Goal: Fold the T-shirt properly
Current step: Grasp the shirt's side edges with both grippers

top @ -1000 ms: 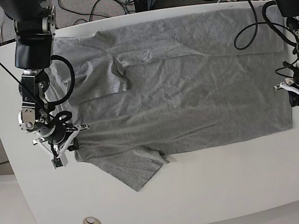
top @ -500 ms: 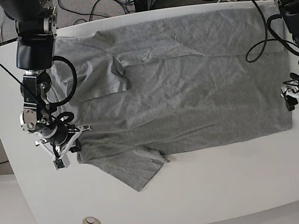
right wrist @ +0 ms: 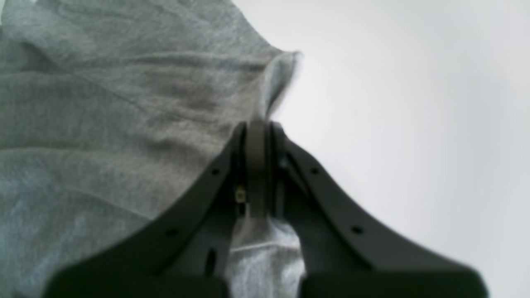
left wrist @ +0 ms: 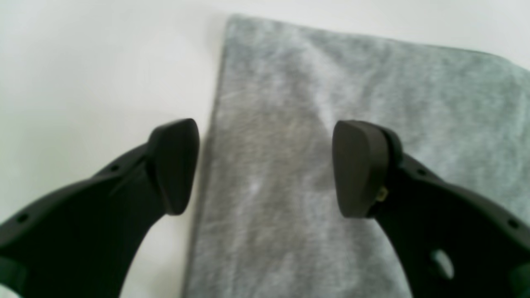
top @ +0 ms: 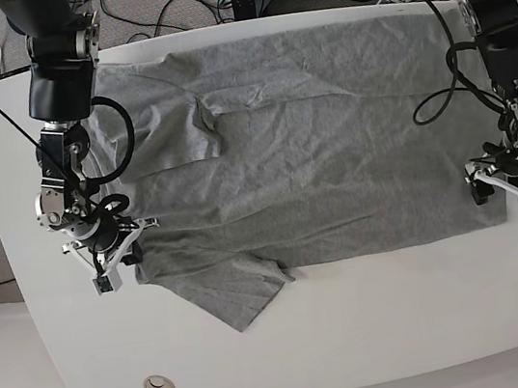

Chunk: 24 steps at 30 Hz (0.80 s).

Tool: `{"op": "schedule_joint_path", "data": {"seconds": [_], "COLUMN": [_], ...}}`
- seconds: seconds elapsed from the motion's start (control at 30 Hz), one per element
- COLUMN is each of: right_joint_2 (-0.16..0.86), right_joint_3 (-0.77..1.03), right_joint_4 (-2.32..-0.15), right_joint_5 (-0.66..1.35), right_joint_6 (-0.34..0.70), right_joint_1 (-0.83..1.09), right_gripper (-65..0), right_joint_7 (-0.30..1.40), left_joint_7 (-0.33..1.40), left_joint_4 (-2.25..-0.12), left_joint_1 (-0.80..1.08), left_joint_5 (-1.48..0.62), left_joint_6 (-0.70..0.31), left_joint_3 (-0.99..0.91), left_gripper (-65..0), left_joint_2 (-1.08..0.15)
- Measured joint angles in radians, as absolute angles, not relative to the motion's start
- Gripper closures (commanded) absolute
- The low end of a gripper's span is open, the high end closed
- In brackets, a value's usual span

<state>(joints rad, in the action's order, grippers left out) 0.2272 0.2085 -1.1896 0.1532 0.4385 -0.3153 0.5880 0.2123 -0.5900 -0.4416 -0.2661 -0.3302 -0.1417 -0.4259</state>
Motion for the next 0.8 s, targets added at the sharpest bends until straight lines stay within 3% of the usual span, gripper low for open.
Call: {"op": "schedule_joint_path", "data": {"seconds": [0.2,0.4,0.67,0.8], "right_joint_2": [0.228,0.228,0.228,0.228], "right_joint_3": [0.208,0.208,0.208,0.208], "right_joint_4": [-1.189,-1.190,-1.190,-1.190], "right_joint_5": [0.153,0.153,0.153,0.153], "right_joint_6": [0.439,0.439,0.439,0.439], "right_joint_1": [-0.315,-0.315,-0.315,-0.308], "right_gripper": [0.0,0.0,0.0,0.0], "right_joint_7": [0.588,0.588,0.588,0.587], "left_joint_7": [0.214,0.222,0.223,0.223], "left_joint_4": [-0.593,-0.595,-0.595,-0.595], "left_joint_1": [-0.441,-0.440,-0.437,-0.436], "left_joint_5": [-0.266,-0.268,-0.270,-0.268], "left_joint_6": [-0.419,-0.487,-0.488,-0.488], "left_joint_3": [-0.141,-0.141,-0.141,-0.141], "left_gripper": [-46.9,-22.3,-18.9,-1.0], "left_joint_2": [-0.425,-0.425,-0.424,-0.424]}}
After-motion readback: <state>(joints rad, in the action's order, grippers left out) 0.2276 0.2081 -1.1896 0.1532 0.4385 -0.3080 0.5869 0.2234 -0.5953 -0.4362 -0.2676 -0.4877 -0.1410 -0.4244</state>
